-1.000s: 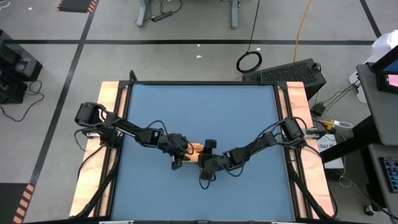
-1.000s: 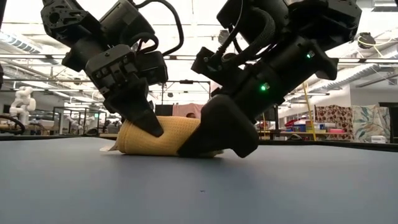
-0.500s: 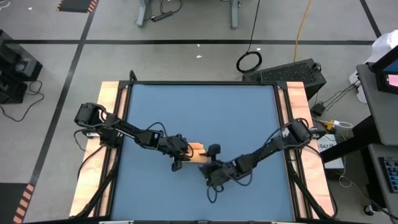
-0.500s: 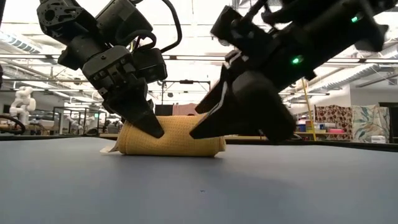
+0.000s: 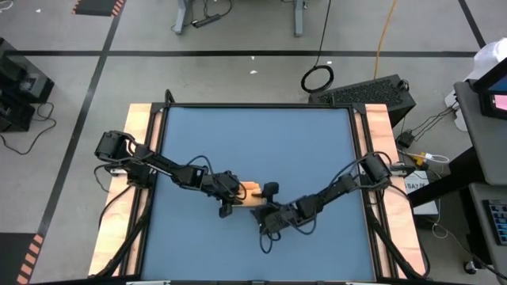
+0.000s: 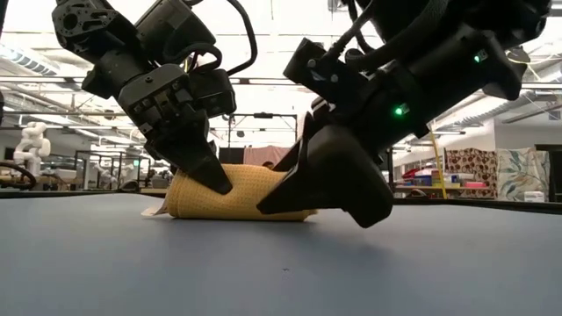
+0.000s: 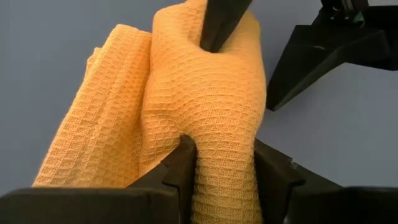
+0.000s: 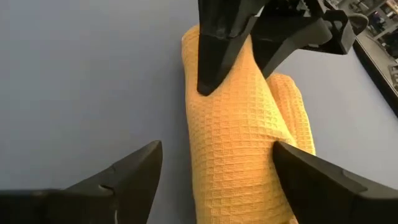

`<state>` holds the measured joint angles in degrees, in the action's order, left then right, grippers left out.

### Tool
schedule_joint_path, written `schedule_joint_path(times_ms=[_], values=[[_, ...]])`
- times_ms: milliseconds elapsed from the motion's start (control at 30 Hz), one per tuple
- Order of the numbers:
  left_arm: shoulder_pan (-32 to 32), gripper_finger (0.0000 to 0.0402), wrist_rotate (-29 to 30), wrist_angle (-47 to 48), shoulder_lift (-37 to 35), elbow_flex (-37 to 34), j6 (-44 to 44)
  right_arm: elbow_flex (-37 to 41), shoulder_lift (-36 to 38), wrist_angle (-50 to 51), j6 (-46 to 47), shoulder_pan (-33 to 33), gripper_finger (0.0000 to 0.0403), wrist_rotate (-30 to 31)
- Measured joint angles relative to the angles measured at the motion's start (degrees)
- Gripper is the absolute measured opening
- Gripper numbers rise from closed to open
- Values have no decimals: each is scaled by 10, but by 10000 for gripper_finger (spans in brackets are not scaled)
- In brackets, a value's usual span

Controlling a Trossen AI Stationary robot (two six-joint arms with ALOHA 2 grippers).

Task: Roll towel into tight, uniform cylinder
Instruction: Roll the orange microfiber cloth

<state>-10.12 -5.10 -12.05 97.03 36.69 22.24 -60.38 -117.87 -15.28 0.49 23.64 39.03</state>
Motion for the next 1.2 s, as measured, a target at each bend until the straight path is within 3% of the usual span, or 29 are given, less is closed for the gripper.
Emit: schedule_joint_path(times_ms=[467, 633, 767, 1000, 1100, 1200], values=[[-1, 121, 3, 0, 0, 0, -1, 0, -1, -5, -26, -11, 297, 10], [-1, 121, 3, 0, 0, 0, -1, 0, -1, 0, -4, -26, 288, -37], [-1, 121, 4, 0, 0, 0, -1, 0, -1, 4, 15, -39, 249, -73], [-2, 122, 11, -11, 0, -2, -1, 0, 3, 13, 50, -71, 140, -175], [-3, 141, 14, -18, -4, -2, -16, 0, 4, 19, 67, -89, 101, -227], [-5, 180, 13, 0, -25, -2, -47, -2, 4, 18, 86, -107, 89, -277]])
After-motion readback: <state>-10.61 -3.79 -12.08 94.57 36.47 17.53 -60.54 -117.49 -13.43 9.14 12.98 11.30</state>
